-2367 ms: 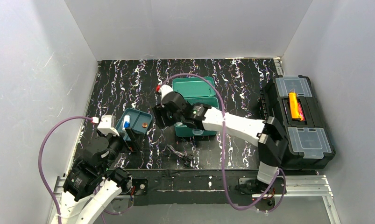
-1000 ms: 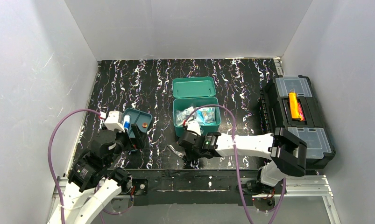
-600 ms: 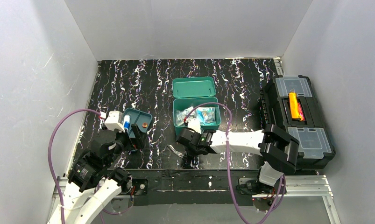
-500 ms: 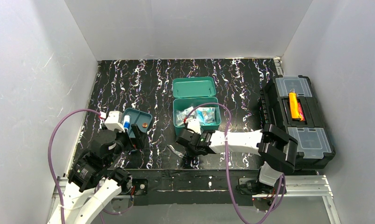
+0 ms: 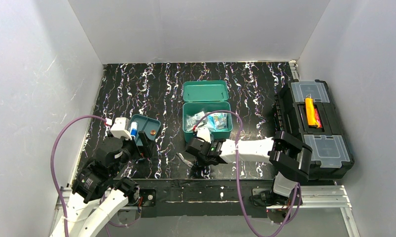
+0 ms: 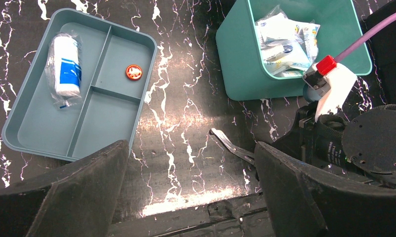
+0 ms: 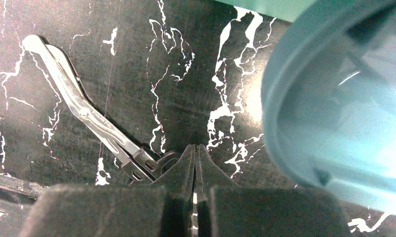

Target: Organize the medicine kit

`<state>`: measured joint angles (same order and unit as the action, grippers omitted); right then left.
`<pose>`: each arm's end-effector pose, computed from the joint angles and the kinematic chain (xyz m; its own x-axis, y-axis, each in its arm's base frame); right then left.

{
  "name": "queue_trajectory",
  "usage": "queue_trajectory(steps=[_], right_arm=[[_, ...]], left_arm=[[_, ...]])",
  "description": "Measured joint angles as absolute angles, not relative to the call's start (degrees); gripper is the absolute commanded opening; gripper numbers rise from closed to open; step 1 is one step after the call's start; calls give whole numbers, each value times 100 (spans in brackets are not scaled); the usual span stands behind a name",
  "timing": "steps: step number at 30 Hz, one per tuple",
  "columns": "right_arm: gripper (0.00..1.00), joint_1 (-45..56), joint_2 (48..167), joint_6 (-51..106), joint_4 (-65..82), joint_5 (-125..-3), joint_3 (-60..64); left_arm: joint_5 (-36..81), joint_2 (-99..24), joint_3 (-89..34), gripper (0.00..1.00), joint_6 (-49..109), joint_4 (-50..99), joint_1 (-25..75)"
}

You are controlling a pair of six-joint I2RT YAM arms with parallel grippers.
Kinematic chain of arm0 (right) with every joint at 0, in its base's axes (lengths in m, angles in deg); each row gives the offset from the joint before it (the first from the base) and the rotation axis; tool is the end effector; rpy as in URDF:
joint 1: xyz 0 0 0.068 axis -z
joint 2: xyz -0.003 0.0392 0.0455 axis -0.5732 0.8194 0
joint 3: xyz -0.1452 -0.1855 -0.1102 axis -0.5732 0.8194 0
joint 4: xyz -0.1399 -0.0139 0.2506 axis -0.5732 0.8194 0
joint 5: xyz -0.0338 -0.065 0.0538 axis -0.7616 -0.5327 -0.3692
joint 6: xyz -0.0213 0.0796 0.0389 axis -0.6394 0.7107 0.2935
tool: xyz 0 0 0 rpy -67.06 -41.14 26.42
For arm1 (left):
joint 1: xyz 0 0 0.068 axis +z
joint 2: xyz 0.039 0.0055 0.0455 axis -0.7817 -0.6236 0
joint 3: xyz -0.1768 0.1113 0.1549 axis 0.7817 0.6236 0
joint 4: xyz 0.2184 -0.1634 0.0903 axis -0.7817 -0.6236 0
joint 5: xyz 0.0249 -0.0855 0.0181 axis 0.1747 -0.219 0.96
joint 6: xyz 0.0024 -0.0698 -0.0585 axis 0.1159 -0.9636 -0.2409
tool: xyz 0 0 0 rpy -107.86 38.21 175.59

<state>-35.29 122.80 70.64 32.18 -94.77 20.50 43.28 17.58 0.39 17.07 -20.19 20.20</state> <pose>0.1529 0.3310 0.1012 -0.8120 -0.1821 -0.5545 -0.2882 0.9513 0.1097 0.1424 -0.0654 0.3151 -0.3947 -0.2407 -0.8867 0.1805 0.9260 -0.3317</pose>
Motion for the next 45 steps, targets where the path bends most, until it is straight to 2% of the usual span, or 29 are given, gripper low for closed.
queue_trajectory(steps=[22,45], right_arm=[[1,-4272,12090,7265,3034,-8907,2308],[1,-4394,12494,7248,2588,-8509,1956]], left_arm=[[4304,1764,39,99,1705,-2017,2020],[4230,1819,39,100,1705,-2012,2020]])
